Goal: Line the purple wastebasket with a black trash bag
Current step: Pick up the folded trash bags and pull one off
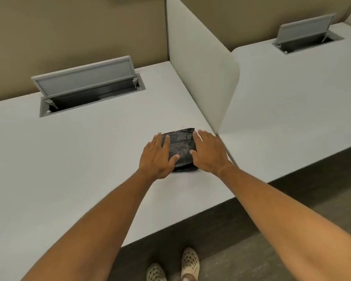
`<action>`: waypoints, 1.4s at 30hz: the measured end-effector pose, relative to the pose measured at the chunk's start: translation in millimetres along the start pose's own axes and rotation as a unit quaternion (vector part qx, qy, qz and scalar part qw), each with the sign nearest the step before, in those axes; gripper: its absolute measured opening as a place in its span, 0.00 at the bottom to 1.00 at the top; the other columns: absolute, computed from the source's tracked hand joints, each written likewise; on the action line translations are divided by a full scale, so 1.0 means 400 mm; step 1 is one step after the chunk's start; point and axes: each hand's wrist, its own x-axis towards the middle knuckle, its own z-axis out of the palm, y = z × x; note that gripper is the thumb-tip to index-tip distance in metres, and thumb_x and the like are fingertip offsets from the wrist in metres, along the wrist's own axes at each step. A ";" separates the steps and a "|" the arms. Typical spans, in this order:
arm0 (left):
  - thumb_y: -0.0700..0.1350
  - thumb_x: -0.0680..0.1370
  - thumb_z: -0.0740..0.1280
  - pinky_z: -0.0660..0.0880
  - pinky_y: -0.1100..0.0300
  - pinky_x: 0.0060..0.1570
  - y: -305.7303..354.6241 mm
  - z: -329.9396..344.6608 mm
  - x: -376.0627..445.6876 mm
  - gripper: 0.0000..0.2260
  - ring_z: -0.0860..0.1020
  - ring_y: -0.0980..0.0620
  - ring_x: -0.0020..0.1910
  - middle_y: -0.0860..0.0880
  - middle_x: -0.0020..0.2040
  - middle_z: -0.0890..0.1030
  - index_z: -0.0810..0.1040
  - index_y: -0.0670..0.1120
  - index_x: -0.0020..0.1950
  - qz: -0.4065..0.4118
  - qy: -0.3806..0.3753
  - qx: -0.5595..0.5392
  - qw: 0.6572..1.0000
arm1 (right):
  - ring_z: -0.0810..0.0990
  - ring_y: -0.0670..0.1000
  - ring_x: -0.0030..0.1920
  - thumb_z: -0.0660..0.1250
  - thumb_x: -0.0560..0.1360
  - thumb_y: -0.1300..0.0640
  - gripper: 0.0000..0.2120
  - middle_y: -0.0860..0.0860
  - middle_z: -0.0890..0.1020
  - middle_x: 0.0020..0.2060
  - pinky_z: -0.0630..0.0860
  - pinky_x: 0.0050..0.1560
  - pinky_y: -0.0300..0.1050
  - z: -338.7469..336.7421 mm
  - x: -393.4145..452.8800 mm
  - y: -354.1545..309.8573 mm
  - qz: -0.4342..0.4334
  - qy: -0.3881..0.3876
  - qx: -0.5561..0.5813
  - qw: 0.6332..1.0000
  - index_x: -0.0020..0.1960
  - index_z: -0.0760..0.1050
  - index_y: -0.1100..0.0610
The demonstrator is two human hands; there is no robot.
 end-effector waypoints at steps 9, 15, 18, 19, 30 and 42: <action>0.63 0.80 0.52 0.52 0.48 0.76 -0.022 0.070 0.061 0.35 0.49 0.42 0.79 0.41 0.81 0.47 0.48 0.45 0.80 0.047 -0.097 0.071 0.992 | 0.65 0.58 0.71 0.62 0.76 0.42 0.29 0.56 0.65 0.74 0.65 0.67 0.57 0.097 0.048 0.013 -0.087 -0.127 -0.039 0.987 0.74 0.65 0.52; 0.63 0.79 0.55 0.55 0.49 0.75 -0.020 0.085 0.079 0.36 0.51 0.42 0.79 0.41 0.80 0.49 0.49 0.44 0.80 0.107 -0.122 0.104 0.981 | 0.72 0.58 0.64 0.64 0.77 0.44 0.24 0.56 0.73 0.67 0.73 0.60 0.54 0.107 0.070 0.010 -0.114 -0.148 -0.052 0.981 0.68 0.72 0.54; 0.62 0.79 0.57 0.59 0.47 0.74 -0.018 0.096 0.083 0.36 0.52 0.42 0.78 0.41 0.80 0.49 0.50 0.44 0.80 0.107 -0.143 0.111 0.978 | 0.77 0.56 0.58 0.65 0.77 0.50 0.16 0.55 0.78 0.60 0.77 0.56 0.51 0.106 0.074 0.008 -0.106 -0.148 -0.041 0.982 0.63 0.77 0.55; 0.61 0.79 0.58 0.61 0.47 0.73 -0.017 0.099 0.084 0.35 0.52 0.42 0.78 0.41 0.80 0.49 0.50 0.45 0.80 0.103 -0.148 0.108 0.978 | 0.78 0.56 0.57 0.65 0.78 0.54 0.14 0.55 0.79 0.59 0.77 0.55 0.50 0.106 0.075 0.007 -0.101 -0.146 -0.035 0.983 0.62 0.78 0.56; 0.34 0.75 0.57 0.72 0.55 0.35 -0.025 -0.021 0.080 0.08 0.77 0.43 0.39 0.45 0.40 0.79 0.76 0.41 0.45 0.006 0.033 -0.194 0.980 | 0.77 0.55 0.46 0.60 0.77 0.61 0.10 0.53 0.82 0.47 0.69 0.47 0.47 -0.033 0.128 -0.012 -0.101 0.034 0.041 0.993 0.56 0.76 0.56; 0.28 0.74 0.57 0.75 0.62 0.41 -0.140 -0.378 -0.092 0.17 0.78 0.48 0.43 0.46 0.44 0.81 0.81 0.41 0.52 -0.077 0.258 -0.283 0.921 | 0.79 0.54 0.50 0.69 0.65 0.68 0.17 0.55 0.81 0.51 0.78 0.50 0.48 -0.352 0.168 -0.175 -0.036 0.109 0.286 0.951 0.52 0.80 0.55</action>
